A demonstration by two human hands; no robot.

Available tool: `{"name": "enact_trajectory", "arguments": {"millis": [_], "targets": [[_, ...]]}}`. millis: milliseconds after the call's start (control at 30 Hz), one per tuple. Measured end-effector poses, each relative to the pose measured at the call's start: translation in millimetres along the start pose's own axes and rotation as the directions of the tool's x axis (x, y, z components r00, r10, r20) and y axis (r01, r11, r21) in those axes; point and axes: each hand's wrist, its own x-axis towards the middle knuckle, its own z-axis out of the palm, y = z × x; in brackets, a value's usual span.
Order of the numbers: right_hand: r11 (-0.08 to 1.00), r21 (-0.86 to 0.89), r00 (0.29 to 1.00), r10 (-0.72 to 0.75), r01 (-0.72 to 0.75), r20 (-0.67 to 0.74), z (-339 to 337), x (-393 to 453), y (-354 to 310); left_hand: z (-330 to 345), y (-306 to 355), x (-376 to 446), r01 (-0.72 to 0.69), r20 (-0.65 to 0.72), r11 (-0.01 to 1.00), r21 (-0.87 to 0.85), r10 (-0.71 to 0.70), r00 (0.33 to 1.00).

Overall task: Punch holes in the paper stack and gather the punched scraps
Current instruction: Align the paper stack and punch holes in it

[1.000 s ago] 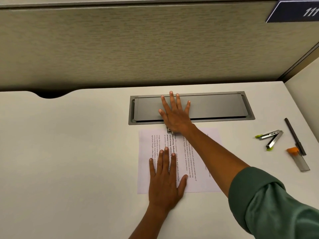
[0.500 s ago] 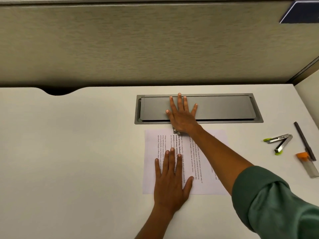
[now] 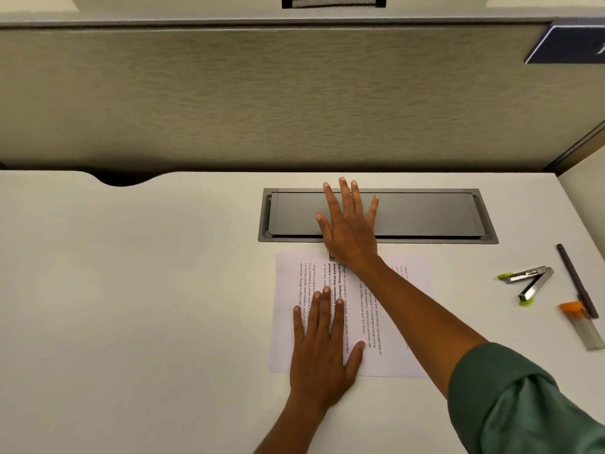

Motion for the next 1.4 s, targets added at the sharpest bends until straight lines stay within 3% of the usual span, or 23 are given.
{"name": "enact_trajectory", "arguments": {"millis": [467, 733, 933, 1267, 1400], "targets": [[0.996, 0.082, 1.000, 0.016, -0.017, 0.011, -6, -2, -1, 1, -1, 1, -0.001, -0.009, 1.000, -0.004, 0.001, 1.000], [0.956, 0.292, 0.998, 0.038, -0.023, -0.045, -21, -5, 7, 2, -2, 0, -0.022, -0.031, 1.000, 0.000, 0.022, 0.999], [0.831, 0.534, 0.958, 0.258, -0.156, -0.122, -36, -36, 35, -7, -1, -2, -0.048, -0.069, 0.999, 0.001, 0.048, 0.996], [0.740, 0.515, 0.866, 0.500, -0.433, 0.010, -41, -148, 92, -23, 1, -9, -0.172, -0.190, 0.985, -0.014, 0.166, 0.968], [0.701, 0.523, 0.839, 0.541, -0.486, 0.054, -43, -176, 100, -37, -2, -10, -0.157, -0.227, 0.982, -0.109, 0.129, 0.965]]}}
